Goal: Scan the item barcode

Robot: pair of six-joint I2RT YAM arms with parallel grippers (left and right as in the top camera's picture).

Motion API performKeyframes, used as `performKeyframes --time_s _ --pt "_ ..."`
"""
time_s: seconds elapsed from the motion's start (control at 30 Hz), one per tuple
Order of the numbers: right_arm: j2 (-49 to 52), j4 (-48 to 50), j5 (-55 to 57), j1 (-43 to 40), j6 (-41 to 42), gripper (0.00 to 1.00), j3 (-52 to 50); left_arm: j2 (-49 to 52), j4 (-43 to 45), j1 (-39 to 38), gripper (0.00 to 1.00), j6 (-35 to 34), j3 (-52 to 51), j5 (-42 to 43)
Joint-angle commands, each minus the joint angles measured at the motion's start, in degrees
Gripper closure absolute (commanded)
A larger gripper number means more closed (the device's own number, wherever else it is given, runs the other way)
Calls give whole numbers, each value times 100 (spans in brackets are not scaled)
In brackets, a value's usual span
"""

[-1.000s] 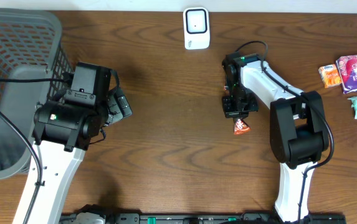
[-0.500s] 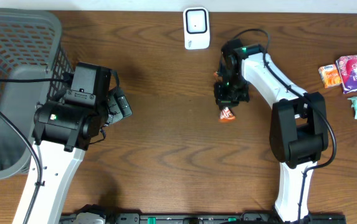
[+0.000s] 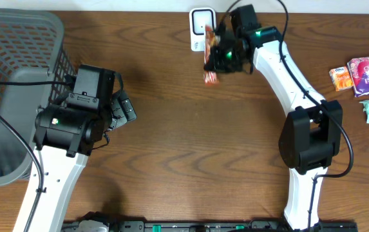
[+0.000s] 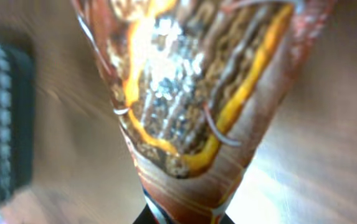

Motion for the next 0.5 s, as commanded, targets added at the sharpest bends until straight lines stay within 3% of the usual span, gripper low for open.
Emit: performKeyframes --time_s 0.0,0.2,0.47 --pt "37 697 87 48 616 99 125 2 -17 20 2 -7 59 -33" --pt "44 1947 988 146 1305 99 125 2 -17 20 2 -7 59 -33" --pt "400 2736 1036 144 2083 99 181 2 -20 20 2 -9 59 -33"
